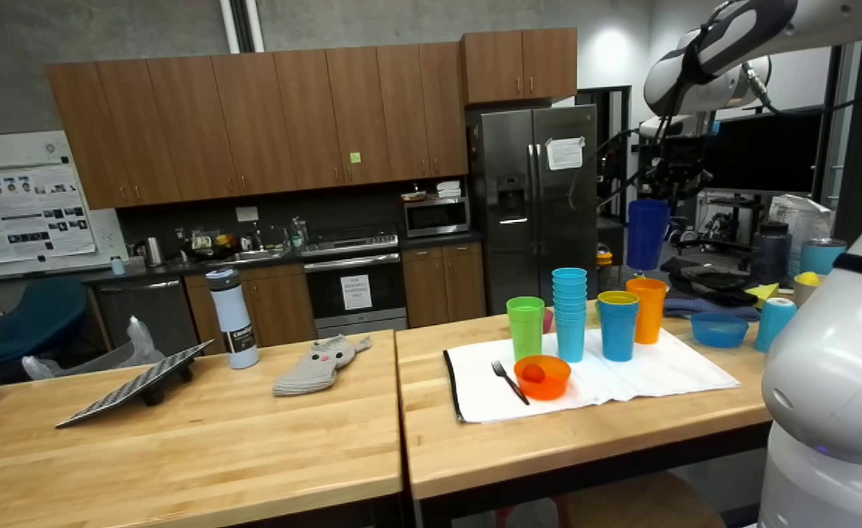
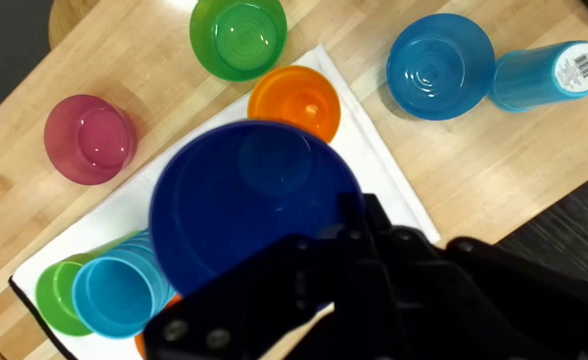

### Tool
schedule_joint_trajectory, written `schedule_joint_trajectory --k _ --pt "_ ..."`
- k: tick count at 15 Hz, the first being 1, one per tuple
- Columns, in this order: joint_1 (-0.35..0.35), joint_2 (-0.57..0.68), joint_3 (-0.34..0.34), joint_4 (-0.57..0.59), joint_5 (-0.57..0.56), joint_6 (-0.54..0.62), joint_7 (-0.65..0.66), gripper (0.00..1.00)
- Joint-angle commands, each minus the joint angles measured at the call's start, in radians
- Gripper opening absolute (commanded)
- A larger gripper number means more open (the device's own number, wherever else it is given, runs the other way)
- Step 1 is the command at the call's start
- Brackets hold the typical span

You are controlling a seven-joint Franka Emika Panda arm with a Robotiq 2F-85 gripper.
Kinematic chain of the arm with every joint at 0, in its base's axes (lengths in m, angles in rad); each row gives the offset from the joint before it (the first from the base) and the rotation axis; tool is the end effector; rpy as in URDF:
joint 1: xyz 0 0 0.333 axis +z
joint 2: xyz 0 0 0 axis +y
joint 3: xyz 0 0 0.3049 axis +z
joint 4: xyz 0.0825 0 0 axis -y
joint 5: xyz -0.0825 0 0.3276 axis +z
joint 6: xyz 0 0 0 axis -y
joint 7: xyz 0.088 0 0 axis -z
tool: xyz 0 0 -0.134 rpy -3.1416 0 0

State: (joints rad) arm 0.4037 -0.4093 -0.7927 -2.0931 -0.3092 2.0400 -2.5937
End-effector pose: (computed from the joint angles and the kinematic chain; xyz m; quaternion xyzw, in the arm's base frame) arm 0.3911 -0.2311 0.5344 0.3971 0.9091 0.0099 0.1254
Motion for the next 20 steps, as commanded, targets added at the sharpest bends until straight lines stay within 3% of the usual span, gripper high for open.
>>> schedule_joint_trajectory --k 1,2,4,5,6,7,8,13,16,20 --pt "-0.118 0.048 0.086 -0.006 0.072 0.019 -0.05 0.04" --pt "0.004 0.001 -0.012 -0.001 0.0 0.0 0.0 0.04" --pt "0.003 -0.002 -0.013 -0.011 -0.001 -0.003 -0.004 0.01" --pt "-0.138 0.042 0.099 -0.038 0.076 0.016 -0.039 0.01" --pt "-0.028 -0.012 0.017 -0.058 0.012 0.005 0.024 0.01" --pt "-0.05 0.005 0.023 -0.074 0.018 0.01 0.027 0.01" --pt "-0.179 0.056 0.124 -0.099 0.092 0.032 -0.009 0.01" --pt "-0.365 0.052 0.254 -0.211 0.136 0.054 0.004 0.01" --pt "-0.46 0.038 0.317 -0.248 0.15 0.064 0.006 0.01" --pt "-0.539 0.029 0.355 -0.262 0.146 0.065 0.002 0.01"
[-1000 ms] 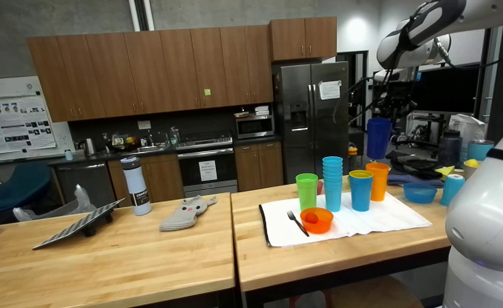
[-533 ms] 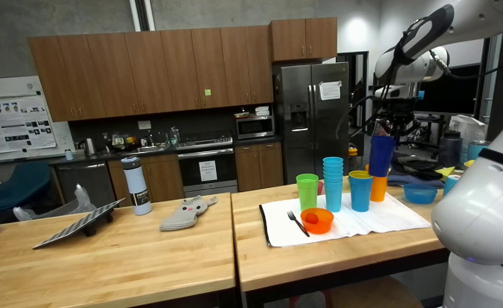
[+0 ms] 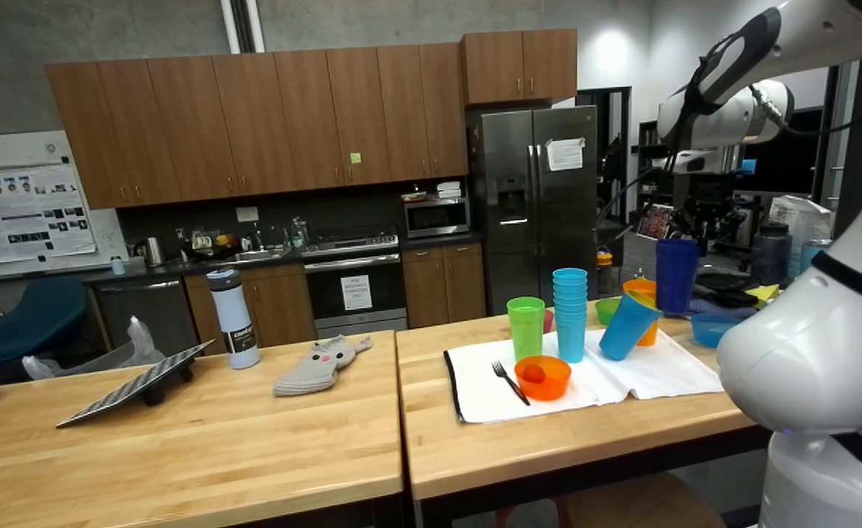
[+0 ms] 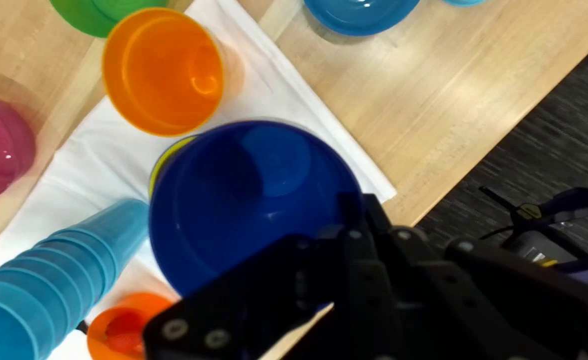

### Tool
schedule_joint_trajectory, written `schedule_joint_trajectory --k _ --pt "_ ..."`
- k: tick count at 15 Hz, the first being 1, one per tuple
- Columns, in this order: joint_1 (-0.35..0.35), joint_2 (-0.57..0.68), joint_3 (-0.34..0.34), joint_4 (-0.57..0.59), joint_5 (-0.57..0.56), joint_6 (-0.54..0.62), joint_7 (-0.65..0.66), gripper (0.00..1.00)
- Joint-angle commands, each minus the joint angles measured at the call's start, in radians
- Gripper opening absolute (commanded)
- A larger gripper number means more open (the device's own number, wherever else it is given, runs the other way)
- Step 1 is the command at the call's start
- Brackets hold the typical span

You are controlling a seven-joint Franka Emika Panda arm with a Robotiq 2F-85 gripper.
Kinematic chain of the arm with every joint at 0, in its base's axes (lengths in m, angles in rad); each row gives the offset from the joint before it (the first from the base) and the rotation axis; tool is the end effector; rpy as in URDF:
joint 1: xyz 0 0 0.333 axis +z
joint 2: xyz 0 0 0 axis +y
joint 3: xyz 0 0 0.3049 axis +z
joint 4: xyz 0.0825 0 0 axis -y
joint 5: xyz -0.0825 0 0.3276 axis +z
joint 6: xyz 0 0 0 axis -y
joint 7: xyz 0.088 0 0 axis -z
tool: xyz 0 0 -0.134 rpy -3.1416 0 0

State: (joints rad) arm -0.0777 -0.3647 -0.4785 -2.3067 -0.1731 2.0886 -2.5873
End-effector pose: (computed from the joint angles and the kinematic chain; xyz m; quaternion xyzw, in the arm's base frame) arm 0.3416 -0.2402 0.4670 0.4852 0.8725 0.0056 0.0570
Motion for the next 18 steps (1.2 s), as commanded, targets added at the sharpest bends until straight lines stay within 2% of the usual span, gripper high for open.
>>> schedule_joint_trajectory --k 1,8,13,18 --pt "-0.071 -0.02 0.051 -0.059 0.004 0.016 -0.001 0.01" --pt "-0.096 -0.007 0.092 -0.068 0.017 0.012 0.007 0.01" --pt "-0.09 -0.006 0.122 -0.046 0.015 0.079 0.053 0.01" --pt "-0.069 0.011 0.181 0.005 -0.001 0.126 0.08 0.01"
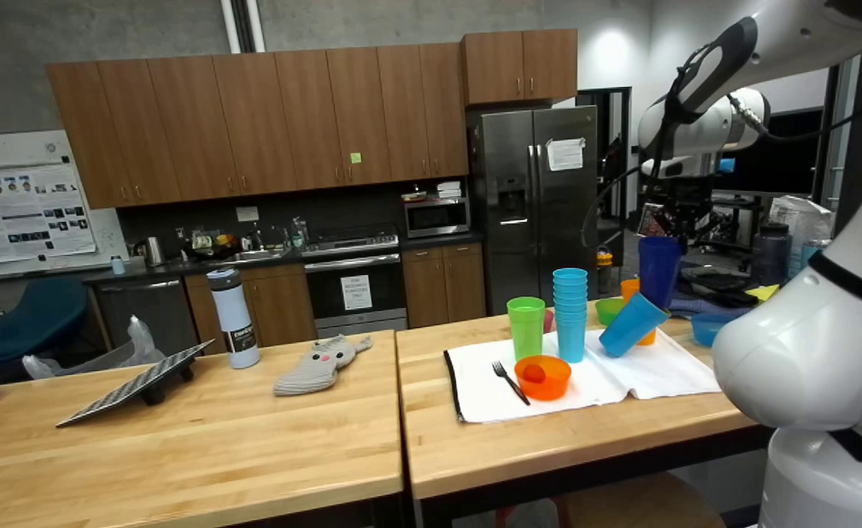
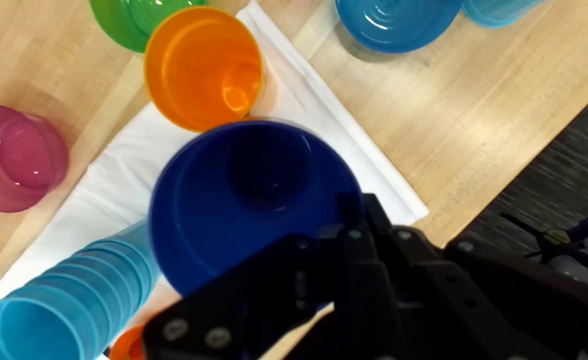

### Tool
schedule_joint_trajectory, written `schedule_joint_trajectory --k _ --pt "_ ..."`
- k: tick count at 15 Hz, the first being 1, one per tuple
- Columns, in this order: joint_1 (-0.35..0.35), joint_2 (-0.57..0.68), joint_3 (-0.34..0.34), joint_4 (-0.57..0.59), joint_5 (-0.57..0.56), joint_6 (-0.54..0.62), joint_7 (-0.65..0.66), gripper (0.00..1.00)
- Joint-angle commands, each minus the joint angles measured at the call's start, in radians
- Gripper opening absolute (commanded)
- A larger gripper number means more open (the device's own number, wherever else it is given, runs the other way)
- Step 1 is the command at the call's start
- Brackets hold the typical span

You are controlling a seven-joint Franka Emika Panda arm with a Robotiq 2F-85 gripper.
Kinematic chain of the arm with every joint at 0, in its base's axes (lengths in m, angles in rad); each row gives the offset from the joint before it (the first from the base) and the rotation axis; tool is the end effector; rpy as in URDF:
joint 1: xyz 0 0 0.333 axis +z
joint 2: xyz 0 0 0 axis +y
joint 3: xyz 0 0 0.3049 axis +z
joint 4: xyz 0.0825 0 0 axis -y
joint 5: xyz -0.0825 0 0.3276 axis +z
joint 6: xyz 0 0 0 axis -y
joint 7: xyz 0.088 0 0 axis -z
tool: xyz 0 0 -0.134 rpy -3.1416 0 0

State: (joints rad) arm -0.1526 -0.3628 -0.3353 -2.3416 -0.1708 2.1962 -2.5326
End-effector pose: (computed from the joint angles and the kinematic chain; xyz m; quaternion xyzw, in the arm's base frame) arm 0.3634 -0.2127 0.4721 0.4779 0.8724 -0.0085 0.1021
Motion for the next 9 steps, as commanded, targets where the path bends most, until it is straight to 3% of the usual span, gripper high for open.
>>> schedule_joint_trajectory --k 1,9 --pt "0.012 0.014 0.047 0.049 -0.003 0.026 0.025 0.01" --pt "0.036 0.011 0.065 0.083 0.02 0.022 -0.004 0.01"
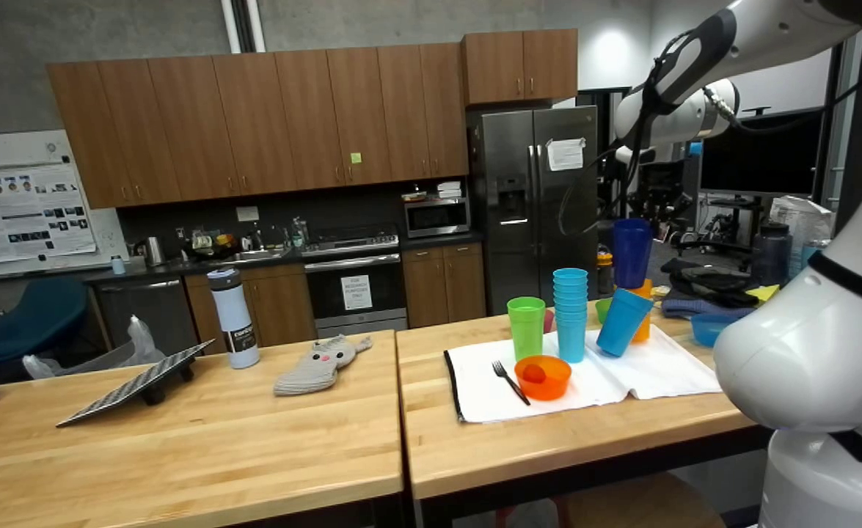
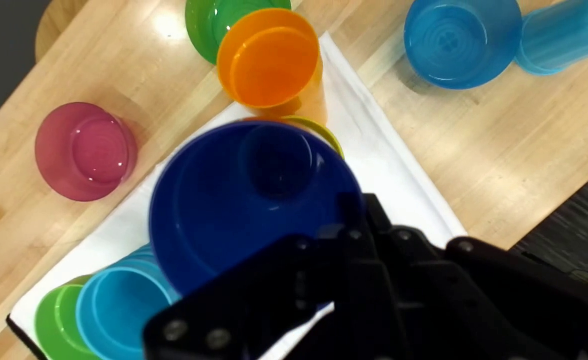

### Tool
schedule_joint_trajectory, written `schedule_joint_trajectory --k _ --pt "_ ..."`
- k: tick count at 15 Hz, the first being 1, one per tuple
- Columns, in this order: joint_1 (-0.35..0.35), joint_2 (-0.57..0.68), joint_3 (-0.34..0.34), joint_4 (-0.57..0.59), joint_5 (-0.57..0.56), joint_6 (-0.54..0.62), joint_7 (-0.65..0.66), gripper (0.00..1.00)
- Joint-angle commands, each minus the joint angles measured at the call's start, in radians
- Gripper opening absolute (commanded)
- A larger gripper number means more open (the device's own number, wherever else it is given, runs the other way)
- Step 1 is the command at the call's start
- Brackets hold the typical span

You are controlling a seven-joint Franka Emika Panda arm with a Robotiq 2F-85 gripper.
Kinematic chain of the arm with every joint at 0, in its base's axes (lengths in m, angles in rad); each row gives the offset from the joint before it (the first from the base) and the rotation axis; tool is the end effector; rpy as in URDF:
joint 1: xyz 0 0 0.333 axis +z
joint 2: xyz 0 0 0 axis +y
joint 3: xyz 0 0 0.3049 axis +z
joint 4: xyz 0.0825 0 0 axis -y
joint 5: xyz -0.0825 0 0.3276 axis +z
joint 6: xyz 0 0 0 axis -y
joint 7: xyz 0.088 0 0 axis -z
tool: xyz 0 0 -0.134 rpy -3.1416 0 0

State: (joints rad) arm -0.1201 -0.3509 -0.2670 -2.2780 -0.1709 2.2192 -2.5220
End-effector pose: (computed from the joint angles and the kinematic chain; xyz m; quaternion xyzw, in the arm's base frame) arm 0.3951 -0.1803 0.5020 0.4393 0.8867 -0.0120 0.1437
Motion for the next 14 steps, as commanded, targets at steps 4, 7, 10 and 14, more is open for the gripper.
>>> schedule_joint_trajectory --k 4,7,10,14 --pt "0.019 -0.03 0.0 0.019 0.048 -0.057 -0.042 0.01" --pt "0.028 -0.035 0.0 0.025 0.065 -0.075 -0.053 0.01" --pt "0.035 -0.041 0.002 0.03 0.072 -0.087 -0.059 0.01" --pt "0.042 -0.051 0.015 0.027 0.064 -0.095 -0.052 0.01"
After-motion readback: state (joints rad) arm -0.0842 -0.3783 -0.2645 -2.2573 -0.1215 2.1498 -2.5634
